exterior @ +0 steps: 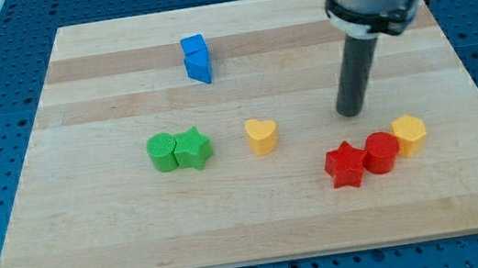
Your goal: Push yellow heart down a bit
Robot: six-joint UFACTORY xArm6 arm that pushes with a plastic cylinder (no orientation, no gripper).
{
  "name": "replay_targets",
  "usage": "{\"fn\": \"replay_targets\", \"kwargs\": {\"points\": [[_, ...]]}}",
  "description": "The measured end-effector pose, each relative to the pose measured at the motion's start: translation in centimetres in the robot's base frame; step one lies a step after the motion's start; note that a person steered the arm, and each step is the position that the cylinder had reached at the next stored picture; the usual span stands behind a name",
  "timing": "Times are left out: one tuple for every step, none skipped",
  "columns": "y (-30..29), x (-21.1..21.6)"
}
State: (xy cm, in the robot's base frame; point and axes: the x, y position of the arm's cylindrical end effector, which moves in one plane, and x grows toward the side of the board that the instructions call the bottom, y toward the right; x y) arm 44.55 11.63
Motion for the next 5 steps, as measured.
{"fn": "replay_targets", "kwargs": {"points": [[-4.2, 0.2], [-6.7, 0.4], [-9.0, 1.1], [-9.4, 2.5], [-8.6, 1.9]]}}
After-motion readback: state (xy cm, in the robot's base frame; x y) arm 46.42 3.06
